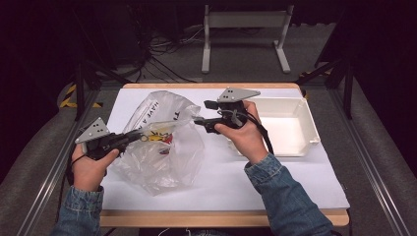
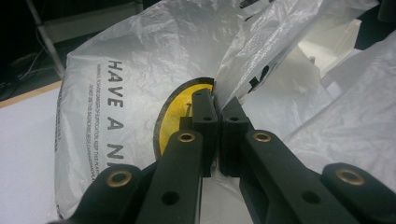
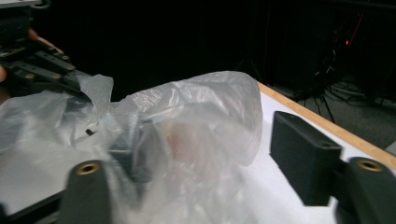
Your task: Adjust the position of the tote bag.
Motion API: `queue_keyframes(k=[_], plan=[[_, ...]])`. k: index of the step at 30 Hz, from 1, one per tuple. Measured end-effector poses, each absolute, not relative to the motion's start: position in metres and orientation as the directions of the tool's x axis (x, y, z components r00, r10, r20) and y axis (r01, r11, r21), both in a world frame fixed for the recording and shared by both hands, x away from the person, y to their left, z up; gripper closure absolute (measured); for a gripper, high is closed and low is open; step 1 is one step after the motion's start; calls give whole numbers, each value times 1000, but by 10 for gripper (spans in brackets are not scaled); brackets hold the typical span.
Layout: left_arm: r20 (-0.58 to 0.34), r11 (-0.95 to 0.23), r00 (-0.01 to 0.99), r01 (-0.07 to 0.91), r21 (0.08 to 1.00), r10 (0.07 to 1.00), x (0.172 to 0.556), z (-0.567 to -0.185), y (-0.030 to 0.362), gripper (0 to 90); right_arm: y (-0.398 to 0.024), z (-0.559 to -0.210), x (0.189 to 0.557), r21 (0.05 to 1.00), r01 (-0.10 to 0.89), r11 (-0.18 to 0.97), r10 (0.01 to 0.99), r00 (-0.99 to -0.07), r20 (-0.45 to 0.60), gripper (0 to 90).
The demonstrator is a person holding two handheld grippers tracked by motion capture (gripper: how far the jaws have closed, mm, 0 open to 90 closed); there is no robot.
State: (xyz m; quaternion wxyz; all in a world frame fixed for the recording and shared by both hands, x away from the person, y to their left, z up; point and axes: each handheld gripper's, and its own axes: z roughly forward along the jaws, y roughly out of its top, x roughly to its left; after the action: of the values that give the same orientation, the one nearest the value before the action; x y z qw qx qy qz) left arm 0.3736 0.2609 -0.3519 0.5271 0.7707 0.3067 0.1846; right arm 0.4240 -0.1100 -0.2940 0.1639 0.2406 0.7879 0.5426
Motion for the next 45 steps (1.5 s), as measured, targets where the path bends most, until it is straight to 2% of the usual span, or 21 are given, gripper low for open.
queue_keyframes(k=[5,14,19,31,39,45], plan=[[-32,-263,749,272,926,662,373,-351,257,873,-113,-292,409,937,147,315,527,-849,-44,211],[-13,-242,735,240,940,678,368,-346,257,880,-115,-296,406,895,218,388,484,-875,4,126],[-10,-233,726,234,944,687,368,-346,258,883,-113,-300,402,881,213,423,448,-894,1,76],[-33,-176,688,231,957,725,367,-344,265,893,-113,-306,395,814,175,555,349,-937,-36,77],[-50,-154,668,243,958,742,368,-346,272,883,-136,-311,391,874,194,446,452,-892,-32,52],[-60,-143,654,252,957,754,368,-348,276,872,-146,-335,393,867,240,438,510,-860,-20,51]])
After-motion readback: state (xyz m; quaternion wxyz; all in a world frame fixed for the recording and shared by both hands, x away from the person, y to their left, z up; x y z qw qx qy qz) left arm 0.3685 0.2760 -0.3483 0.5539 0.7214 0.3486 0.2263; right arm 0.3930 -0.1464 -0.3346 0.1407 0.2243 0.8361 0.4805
